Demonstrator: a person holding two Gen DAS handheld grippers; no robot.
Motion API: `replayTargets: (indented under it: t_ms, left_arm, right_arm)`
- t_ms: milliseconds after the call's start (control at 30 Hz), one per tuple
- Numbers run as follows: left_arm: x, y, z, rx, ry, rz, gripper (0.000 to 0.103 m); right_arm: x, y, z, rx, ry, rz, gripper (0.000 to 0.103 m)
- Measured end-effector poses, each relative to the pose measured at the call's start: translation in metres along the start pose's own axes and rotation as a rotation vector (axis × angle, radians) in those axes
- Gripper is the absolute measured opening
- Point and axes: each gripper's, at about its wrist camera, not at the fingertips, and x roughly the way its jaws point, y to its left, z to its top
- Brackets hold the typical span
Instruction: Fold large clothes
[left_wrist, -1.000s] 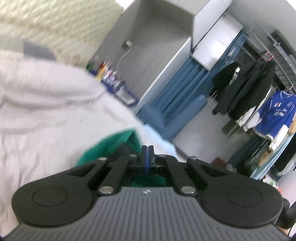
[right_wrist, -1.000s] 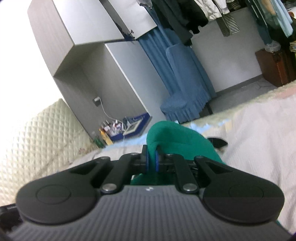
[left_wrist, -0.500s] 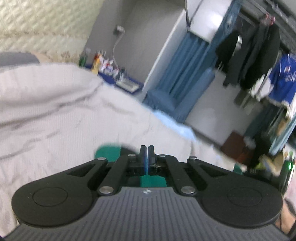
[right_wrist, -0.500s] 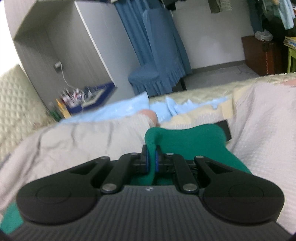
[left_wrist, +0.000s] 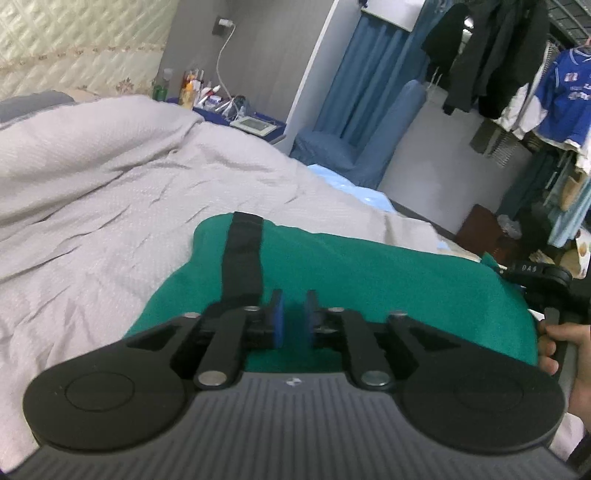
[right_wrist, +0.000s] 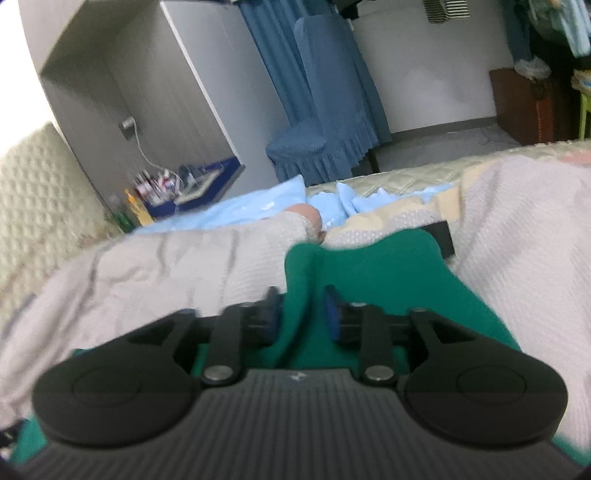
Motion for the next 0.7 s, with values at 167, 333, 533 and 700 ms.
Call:
replayTargets:
  t_ms: [167,333,533,700]
  left_arm:
    - [-0.053,-0.025,-0.021,0.026,-0.036,-0.024,0.060]
    - [-0.101,-0.047,-0.045,0.066,-0.049,-0.034,0.070]
    - [-0.146,-0.063,-0.074,0.117,-0.060,-0.022,0.073]
    - [-0.167,-0.059,-0.093,0.063,-0.062,-0.020,0.080]
  right_arm:
    - [-0.060,0.015,-0.016,-0.051,-0.024,0.040,0.048]
    - [-0.119,0.029,-0.040,-0.091,-0.033,0.095,0.048]
    - [-0.177,0.046,-0.068,-0.167,-0.043,0.126,0.048]
    - [-0.205,0.049,-0.095,-0.176,-0.024,0.154,0.048]
